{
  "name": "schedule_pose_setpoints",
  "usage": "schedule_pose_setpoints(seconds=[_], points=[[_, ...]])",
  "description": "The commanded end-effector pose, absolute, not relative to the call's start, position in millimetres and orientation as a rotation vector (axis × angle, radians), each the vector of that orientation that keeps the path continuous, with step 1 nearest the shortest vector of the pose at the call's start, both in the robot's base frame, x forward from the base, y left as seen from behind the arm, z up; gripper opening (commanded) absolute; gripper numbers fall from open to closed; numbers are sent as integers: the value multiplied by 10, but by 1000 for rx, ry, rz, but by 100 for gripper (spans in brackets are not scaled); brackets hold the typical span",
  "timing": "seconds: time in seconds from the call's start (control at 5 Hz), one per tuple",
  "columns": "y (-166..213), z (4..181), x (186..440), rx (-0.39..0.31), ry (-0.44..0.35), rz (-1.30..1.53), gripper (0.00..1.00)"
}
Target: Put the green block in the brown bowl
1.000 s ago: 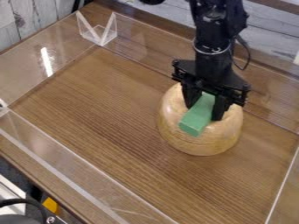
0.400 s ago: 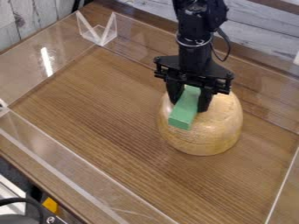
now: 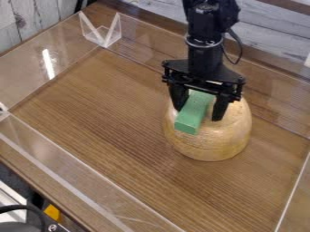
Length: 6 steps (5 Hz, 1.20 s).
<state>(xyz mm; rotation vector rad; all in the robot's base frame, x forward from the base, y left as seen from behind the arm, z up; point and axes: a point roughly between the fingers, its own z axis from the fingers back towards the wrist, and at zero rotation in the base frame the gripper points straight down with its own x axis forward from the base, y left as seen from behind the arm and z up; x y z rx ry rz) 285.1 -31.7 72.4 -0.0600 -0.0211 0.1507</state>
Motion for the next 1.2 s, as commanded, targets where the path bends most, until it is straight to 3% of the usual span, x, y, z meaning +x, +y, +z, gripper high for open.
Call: schedule_pose_setpoints(seconds=[0.0,0.2,0.6,1.0], points=[[-319,985,2931,-83,-69,80,100],[-278,1093,2940,-96,-66,32,100],[-91,1088,2938,-100,-63,139,100],[-99,938,3084,-91,-47,226,100]])
